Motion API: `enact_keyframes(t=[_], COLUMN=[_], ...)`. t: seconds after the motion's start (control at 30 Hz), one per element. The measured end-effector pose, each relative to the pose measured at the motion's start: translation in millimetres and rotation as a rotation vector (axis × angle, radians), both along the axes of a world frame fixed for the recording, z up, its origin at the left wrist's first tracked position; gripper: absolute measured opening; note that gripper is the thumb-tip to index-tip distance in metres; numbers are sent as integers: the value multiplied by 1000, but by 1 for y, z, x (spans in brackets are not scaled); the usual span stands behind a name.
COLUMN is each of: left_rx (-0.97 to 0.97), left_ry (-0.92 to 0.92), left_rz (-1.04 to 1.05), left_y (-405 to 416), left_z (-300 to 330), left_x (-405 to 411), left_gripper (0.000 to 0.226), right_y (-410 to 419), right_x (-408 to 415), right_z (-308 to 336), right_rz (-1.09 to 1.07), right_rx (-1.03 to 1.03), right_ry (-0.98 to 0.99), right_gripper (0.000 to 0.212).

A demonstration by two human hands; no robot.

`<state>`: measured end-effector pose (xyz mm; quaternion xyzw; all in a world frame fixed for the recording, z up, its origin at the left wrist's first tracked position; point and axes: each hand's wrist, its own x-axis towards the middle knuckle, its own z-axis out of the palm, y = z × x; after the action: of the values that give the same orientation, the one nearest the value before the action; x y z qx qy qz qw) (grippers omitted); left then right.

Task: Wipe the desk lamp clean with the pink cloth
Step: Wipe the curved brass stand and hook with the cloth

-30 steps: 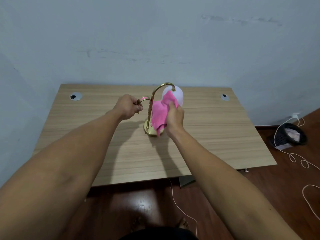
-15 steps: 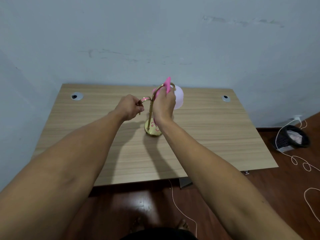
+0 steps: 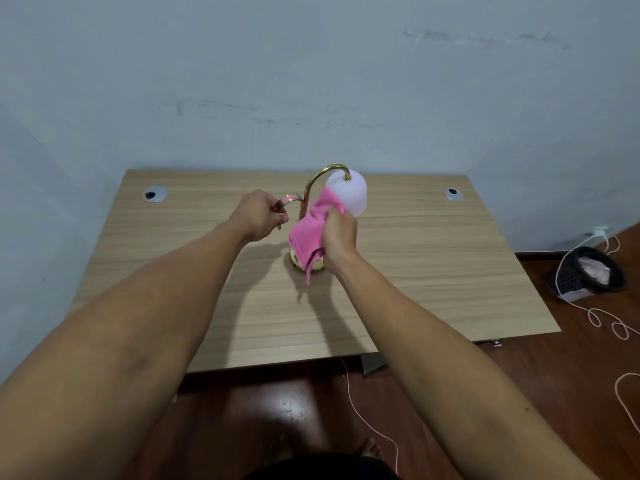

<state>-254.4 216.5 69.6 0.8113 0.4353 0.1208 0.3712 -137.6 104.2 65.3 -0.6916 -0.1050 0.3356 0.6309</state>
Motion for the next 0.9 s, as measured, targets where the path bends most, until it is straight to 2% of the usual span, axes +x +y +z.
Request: enact_keyframes(t=[0.1, 0.2, 0.27, 0.33, 0.43, 0.53, 0.6, 0.67, 0.73, 0.8, 0.9], left_rx=[9, 14, 15, 13, 5, 15, 8, 4, 11, 21, 25], left_ry=[6, 8, 5, 1, 0, 6, 3, 3, 5, 7, -1], left_rz=[-12, -17, -11, -3, 0, -15, -15, -11, -11, -20, -23], left_y=[1, 1, 1, 1, 2, 2, 2, 2, 3, 3, 3], left_z=[0, -1, -1, -1, -2, -2, -2, -3, -3, -3, -4], left_x=[0, 1, 1, 2, 2, 0, 0, 1, 1, 1, 1], left_gripper=[8, 10, 11, 11, 9, 7, 7, 7, 8, 9, 8], right_y=[8, 16, 21, 26, 25, 15, 7, 0, -3, -4, -9], right_x=[5, 15, 17, 13, -5, -20, -20, -15, -10, -4, 3], right_z=[25, 52, 63, 66, 53, 26, 9, -5, -13, -19, -26], right_rz=[-224, -307, -320, -287, -121, 73, 197, 283, 287, 274, 261], right_rx=[83, 204, 258, 206, 148, 150, 141, 101, 32, -72, -165], right_ry=[316, 383, 344, 161, -150, -374, -490, -531, -510, -416, -221], right_gripper=[13, 18, 20, 16, 31, 19, 29, 36, 30, 23, 23])
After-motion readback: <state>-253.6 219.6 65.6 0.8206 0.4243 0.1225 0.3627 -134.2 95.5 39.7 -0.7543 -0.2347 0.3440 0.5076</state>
